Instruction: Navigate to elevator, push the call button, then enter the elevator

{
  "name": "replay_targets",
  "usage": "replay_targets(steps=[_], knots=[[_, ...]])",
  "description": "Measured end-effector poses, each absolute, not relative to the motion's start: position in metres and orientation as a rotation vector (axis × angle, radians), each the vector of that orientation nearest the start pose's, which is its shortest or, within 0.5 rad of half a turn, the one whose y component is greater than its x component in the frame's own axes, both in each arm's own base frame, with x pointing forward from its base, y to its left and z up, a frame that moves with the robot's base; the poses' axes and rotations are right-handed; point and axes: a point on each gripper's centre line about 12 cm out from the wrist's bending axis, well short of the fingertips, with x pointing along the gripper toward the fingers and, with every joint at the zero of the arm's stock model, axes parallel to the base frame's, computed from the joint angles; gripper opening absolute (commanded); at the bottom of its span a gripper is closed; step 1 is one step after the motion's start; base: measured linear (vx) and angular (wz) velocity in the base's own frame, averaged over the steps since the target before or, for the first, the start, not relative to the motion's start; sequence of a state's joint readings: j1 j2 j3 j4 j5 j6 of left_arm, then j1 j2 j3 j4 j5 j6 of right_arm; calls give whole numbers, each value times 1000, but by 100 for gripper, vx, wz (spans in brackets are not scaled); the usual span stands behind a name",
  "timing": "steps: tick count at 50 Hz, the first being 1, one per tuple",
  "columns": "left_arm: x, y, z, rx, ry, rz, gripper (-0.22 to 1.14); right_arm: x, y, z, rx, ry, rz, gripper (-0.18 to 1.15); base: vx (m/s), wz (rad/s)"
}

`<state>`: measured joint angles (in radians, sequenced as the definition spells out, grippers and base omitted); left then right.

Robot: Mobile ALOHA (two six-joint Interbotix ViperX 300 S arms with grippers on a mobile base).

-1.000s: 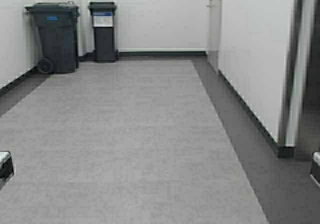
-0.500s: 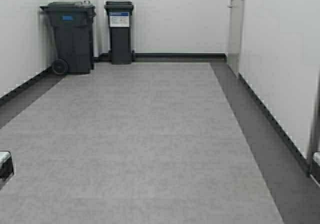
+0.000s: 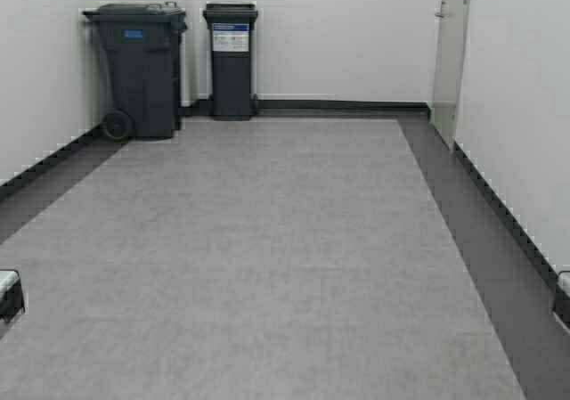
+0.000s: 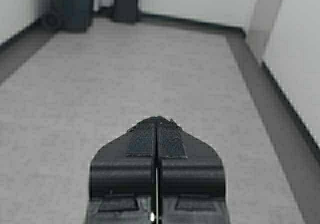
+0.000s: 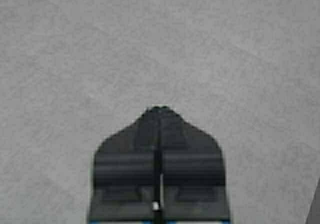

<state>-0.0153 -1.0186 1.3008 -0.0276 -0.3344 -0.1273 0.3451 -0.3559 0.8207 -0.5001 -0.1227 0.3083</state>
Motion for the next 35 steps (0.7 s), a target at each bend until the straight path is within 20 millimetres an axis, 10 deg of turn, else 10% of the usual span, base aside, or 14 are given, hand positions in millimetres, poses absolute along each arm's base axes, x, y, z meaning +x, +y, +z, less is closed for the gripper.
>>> replay_targets(steps=[35], knots=[[186,-2,256,-158,-36,-10,3,313,123,244,-218,318,452,5,54,-22]])
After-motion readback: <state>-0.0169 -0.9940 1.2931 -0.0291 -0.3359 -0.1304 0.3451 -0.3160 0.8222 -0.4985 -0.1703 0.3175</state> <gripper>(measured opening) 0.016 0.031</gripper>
